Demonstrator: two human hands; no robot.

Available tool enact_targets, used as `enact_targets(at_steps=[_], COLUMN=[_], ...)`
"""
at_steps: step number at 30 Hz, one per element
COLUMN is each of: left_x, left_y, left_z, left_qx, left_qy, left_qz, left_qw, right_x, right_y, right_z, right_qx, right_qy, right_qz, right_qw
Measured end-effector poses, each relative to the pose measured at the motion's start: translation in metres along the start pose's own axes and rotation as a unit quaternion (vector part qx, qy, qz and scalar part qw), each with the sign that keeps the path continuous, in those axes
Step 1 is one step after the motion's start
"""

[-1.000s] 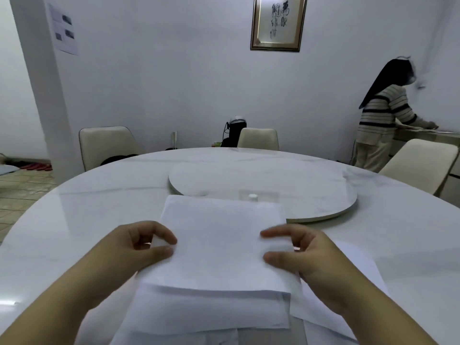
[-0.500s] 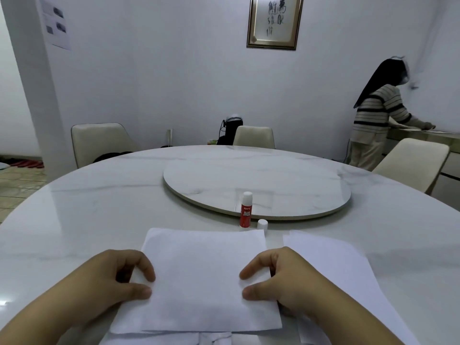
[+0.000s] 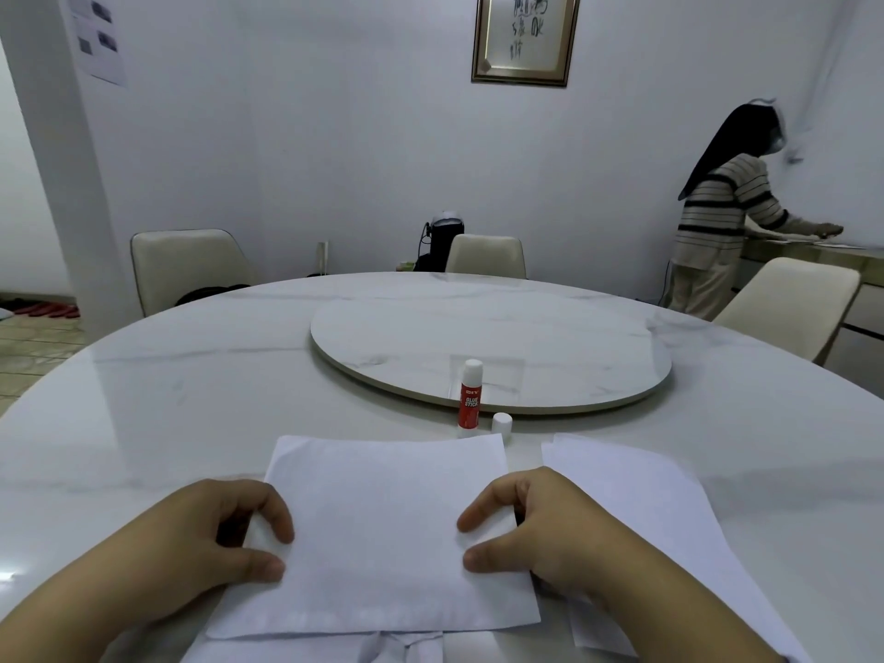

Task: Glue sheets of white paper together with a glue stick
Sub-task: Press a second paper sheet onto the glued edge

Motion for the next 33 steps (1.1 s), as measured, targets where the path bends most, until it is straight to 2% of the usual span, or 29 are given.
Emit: enact_targets(at_steps=[15, 23, 28, 31, 33], left_x=[0.001, 0.002, 0.007, 0.013, 0.013], left_y=[-0.003, -0.002, -0.004, -0.005, -0.006], left_z=[0.005, 0.003, 0.004, 0.014, 0.024], left_qx=[0.005, -0.015, -0.038, -0.03, -0.04], left_qy=[0.008, 0.027, 0.078, 0.189, 0.244], left_qz=[-0.03, -0.044, -0.024, -0.007, -0.026], left_qw=[1.0, 0.999, 0.996, 0.982, 0.969], right_x=[0.001, 0.001, 0.004, 0.004, 0.0], right_y=[-0.002, -0.003, -0.004, -0.007, -0.009], right_z=[-0.002, -0.005, -0.007, -0.011, -0.013], right_qx=[-0.001, 0.0, 0.008, 0.002, -0.021], right_qy=[-0.009, -0.052, -0.096, -0.166, -0.227], right_qz=[0.003, 0.02, 0.05, 0.092, 0.12], right_qw=[1.0, 0.998, 0.994, 0.982, 0.966])
Point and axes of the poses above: each hand's wrist, its own y-axis towards the middle knuckle, its own x-axis out of the palm, z = x × y, the point moved 5 cm from there along y, towards the middle knuckle, and after that the axes turned 3 degrees about y, right-handed, at the moved point
